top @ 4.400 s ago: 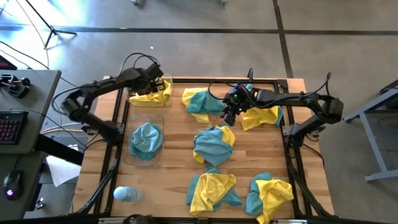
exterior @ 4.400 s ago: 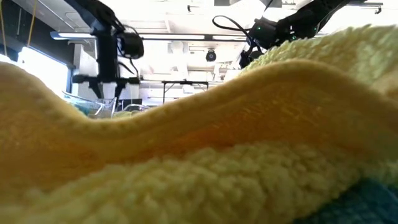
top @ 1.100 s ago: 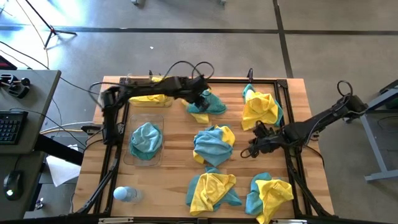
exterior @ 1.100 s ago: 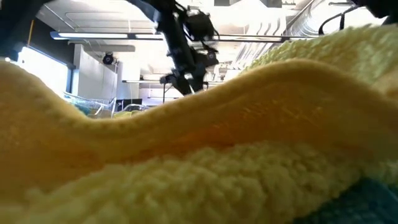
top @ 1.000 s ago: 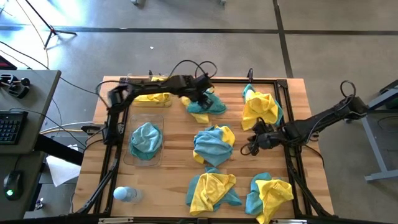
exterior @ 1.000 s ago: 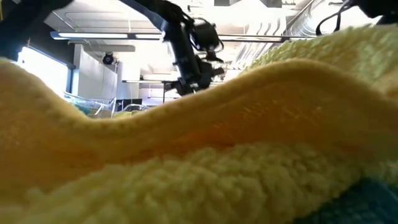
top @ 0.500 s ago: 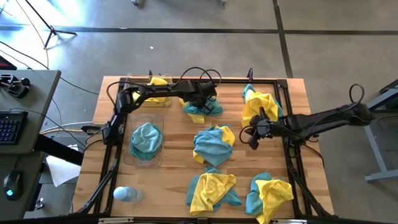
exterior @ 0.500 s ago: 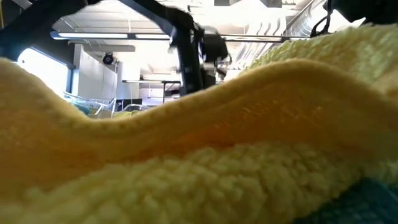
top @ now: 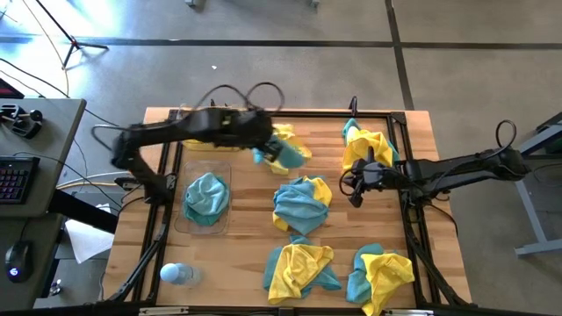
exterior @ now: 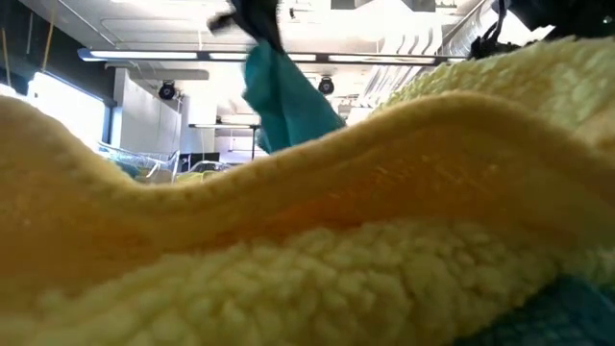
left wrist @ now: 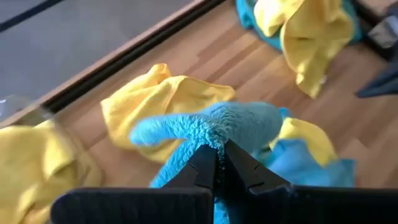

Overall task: Sort microfiber towel by color & place in baskets
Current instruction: Put the blue microfiber cloth into the bottom transparent bin

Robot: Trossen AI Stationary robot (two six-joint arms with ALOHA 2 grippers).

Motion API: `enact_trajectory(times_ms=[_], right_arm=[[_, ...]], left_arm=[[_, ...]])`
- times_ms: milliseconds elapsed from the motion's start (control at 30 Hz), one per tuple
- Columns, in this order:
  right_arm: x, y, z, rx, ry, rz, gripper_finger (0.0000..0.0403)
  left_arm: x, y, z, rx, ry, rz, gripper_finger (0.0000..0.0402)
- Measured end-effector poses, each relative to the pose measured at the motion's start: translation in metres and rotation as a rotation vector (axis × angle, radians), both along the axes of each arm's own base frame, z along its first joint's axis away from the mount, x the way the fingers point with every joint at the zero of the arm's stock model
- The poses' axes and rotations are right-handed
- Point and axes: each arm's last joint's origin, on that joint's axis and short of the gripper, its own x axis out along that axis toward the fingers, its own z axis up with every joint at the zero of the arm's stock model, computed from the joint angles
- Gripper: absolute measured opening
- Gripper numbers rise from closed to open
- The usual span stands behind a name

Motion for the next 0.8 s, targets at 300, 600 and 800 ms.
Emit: enact_trajectory(times_ms=[300,600,800], right_arm=[[0.008,0.003,0.01,0.141,-0.174,-0.092,0.0009],[0.017,0.013,0.004,0.275,-0.194,-0.158,0.0009],[0.028,0.025,-0.011,0.339,-0.145,-0.177,0.0009]], left_arm=[[-0.081,-0.06,0.047,0.03,-0.031,-0.07,0.0],[-0.134,-0.092,0.049,-0.024,0.07,-0.148,0.0],[-0.143,-0.096,0.047,-0.023,0.041,-0.124,0.0]])
